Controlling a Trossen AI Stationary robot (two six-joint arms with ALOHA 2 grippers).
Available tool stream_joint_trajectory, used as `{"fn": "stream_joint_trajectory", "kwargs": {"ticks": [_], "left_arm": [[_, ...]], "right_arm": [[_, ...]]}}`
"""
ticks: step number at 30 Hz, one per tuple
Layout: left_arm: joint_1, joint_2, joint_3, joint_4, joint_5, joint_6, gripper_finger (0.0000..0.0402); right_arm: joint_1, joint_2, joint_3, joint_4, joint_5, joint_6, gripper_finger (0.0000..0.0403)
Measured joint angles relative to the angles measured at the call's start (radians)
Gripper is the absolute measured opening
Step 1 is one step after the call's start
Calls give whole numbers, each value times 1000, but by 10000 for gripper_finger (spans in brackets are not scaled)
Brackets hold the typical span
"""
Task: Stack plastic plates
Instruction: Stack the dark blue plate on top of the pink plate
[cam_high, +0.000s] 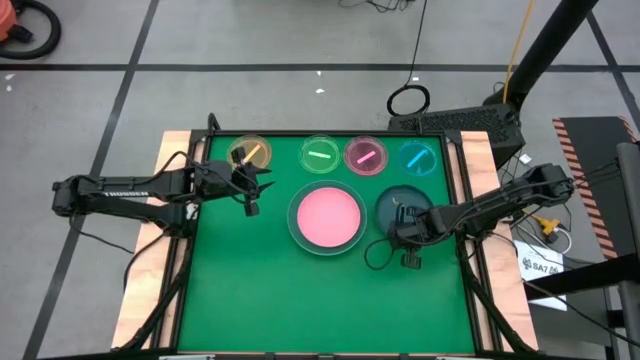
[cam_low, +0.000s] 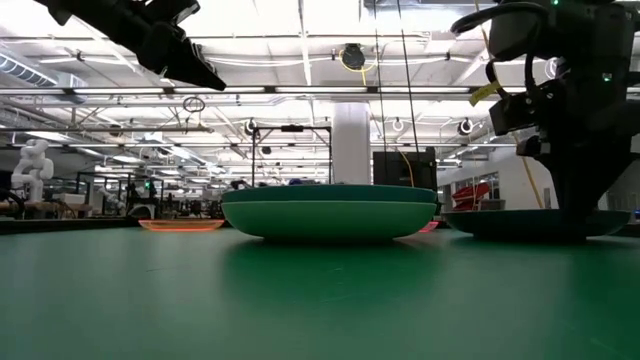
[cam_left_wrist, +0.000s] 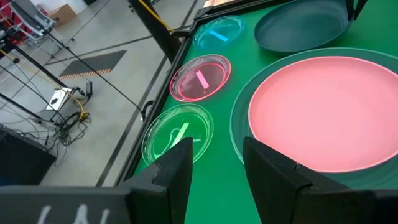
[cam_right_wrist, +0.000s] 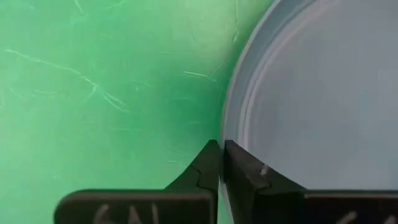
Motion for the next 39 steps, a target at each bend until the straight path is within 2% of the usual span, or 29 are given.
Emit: {"fn": "stream_joint_trajectory", "kwargs": {"ticks": [14, 23, 39], "left_arm": [[0, 0, 0, 0, 0, -1, 149], [0, 0, 0, 0, 0, -1, 149], [0, 0, 0, 1, 0, 0, 149]], "right_arm": [[0, 0, 45, -63, -1, 9, 7], [0, 1, 162, -200, 83, -3, 6], [-5, 0, 347, -292, 243, -92, 1]]}}
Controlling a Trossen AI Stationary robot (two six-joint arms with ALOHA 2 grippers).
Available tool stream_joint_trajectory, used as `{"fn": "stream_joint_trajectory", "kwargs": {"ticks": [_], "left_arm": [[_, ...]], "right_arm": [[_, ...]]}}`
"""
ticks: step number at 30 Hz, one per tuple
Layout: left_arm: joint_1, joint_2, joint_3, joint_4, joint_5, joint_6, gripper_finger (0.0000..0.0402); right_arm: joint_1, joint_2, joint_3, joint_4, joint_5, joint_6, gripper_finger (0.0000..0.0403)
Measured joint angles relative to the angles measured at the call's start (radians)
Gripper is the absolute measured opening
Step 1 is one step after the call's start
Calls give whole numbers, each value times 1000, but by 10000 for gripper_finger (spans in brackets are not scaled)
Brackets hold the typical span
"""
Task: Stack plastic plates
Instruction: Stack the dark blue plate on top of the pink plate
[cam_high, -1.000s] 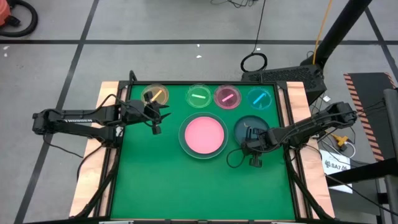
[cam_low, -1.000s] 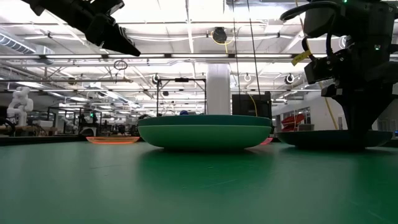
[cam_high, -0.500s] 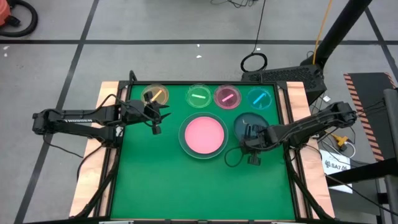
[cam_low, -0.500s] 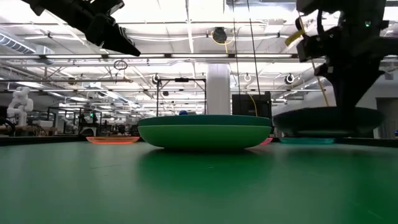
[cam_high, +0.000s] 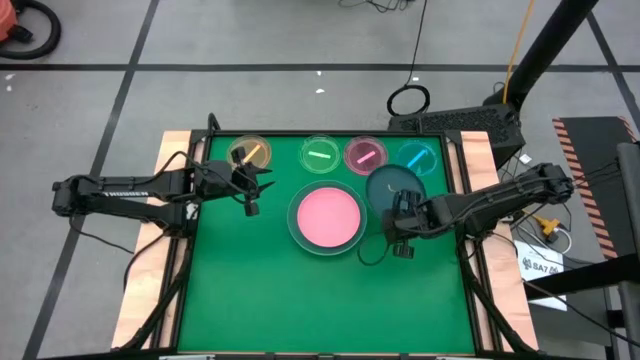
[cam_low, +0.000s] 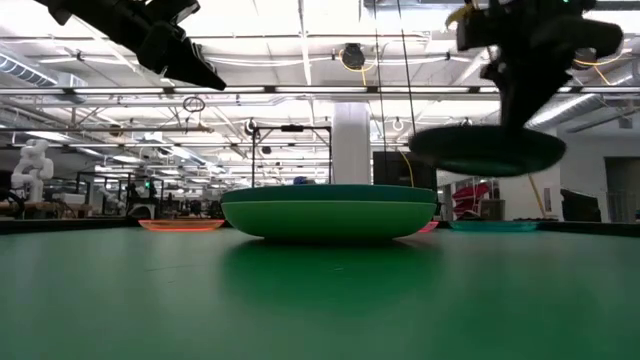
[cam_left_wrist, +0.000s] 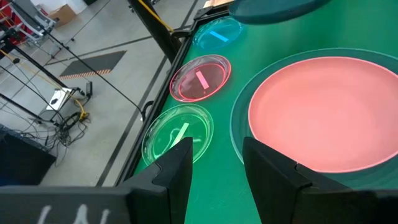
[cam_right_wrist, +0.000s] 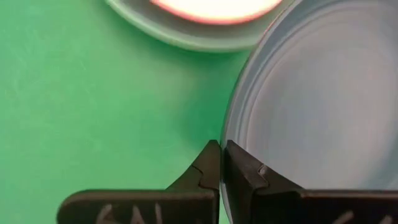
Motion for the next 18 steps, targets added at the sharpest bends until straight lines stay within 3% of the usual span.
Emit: {"fn": "stream_joint_trajectory", "kwargs": {"ticks": [11, 18], "left_arm": [[0, 0, 0, 2, 0, 8, 149], [0, 0, 0, 2, 0, 11, 149]], "right_arm": [[-58, 20, 62, 150, 8, -168, 1], [-97, 151, 106, 215, -74, -292, 0]]}}
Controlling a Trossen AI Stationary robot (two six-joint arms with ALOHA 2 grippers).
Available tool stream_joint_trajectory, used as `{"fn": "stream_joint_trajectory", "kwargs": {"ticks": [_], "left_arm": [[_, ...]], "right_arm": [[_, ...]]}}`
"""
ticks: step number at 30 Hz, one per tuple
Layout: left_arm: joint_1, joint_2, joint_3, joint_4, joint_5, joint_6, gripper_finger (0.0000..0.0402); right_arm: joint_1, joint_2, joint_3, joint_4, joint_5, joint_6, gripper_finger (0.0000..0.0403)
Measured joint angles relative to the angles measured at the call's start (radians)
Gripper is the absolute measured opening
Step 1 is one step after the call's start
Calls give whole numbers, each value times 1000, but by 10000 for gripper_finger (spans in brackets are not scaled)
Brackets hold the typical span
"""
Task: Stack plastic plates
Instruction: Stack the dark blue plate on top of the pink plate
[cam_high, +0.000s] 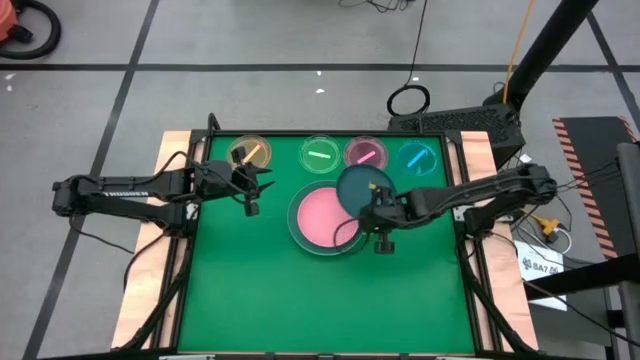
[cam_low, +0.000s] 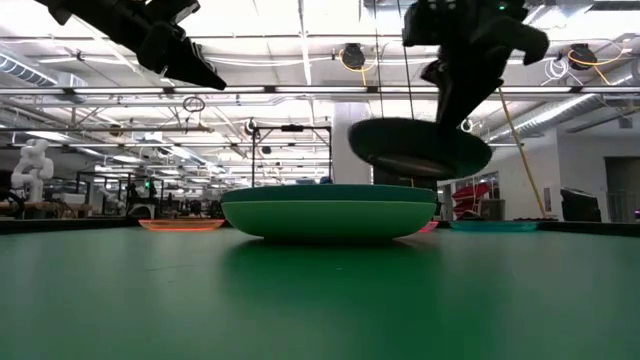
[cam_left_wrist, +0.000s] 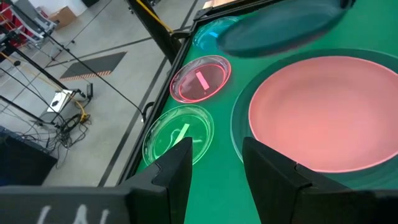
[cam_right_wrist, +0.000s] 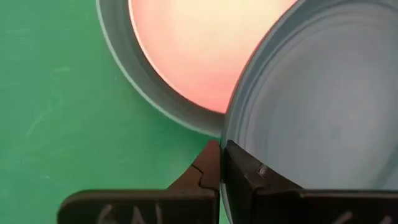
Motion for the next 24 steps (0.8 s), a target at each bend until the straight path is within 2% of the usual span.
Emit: {"fn": "stream_joint_trajectory", "kwargs": {"ticks": [14, 18, 24], "left_arm": [[0, 0, 0, -2, 0, 6, 149], [0, 0, 0, -2, 0, 4, 149], [0, 0, 0, -2, 0, 0, 149]], "right_arm": [[-17, 224, 243, -5, -77, -229, 0], [-16, 256, 256, 26, -125, -253, 0], [-16, 295, 257, 56, -137, -291, 1]]}}
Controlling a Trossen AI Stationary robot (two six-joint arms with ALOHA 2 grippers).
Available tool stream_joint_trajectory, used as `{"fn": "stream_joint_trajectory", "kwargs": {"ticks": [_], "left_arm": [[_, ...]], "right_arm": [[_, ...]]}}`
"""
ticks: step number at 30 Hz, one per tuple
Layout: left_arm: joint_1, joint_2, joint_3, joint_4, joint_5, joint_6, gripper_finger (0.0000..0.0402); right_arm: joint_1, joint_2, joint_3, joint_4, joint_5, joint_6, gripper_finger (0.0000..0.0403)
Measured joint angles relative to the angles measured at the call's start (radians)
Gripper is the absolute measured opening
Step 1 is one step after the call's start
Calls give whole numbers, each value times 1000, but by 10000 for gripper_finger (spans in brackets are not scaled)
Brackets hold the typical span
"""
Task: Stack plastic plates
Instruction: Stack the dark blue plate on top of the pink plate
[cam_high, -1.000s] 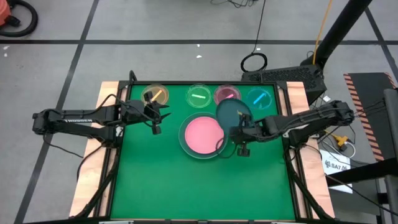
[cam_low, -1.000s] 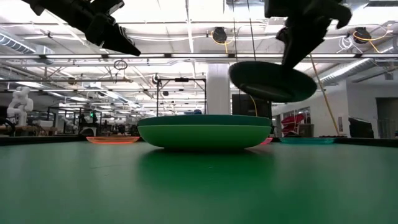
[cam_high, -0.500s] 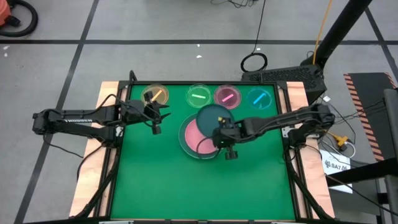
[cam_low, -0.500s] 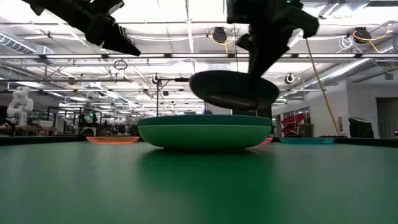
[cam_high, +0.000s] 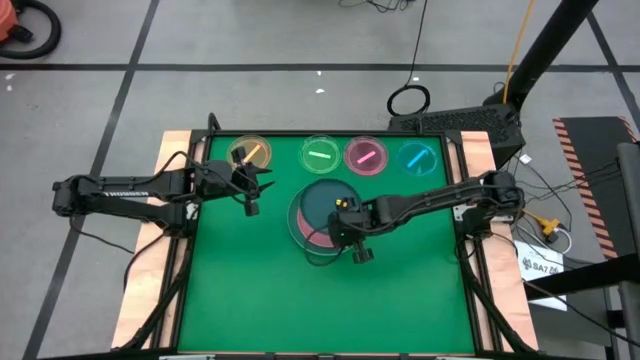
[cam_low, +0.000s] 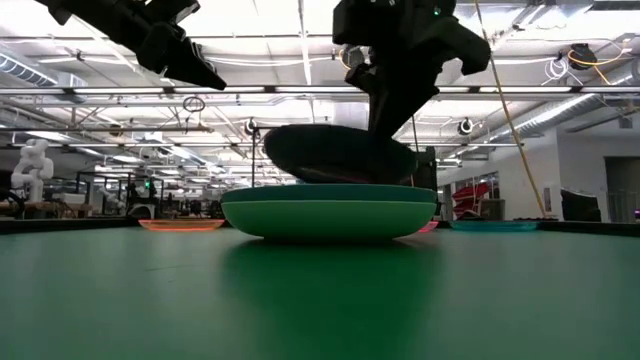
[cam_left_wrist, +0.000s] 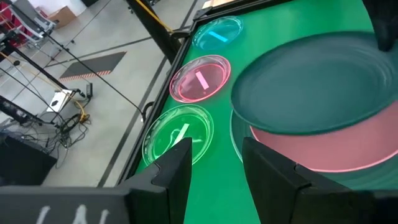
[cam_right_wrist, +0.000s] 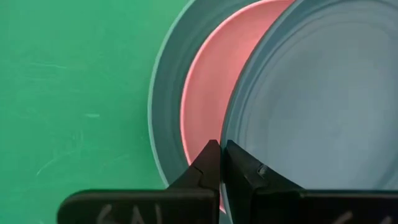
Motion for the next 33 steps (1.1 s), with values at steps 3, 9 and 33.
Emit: {"fn": "stream_joint_trajectory", "kwargs": {"ticks": [3, 9, 33], "left_arm": [[0, 0, 0, 0, 0, 0, 149], [0, 0, 0, 0, 0, 0, 149], [0, 0, 0, 0, 0, 1, 149]], "right_arm": [[0, 10, 0, 18, -17, -11, 1], [0, 20, 0, 41, -60, -22, 2], [0, 40, -1, 39, -119, -1, 8]]}}
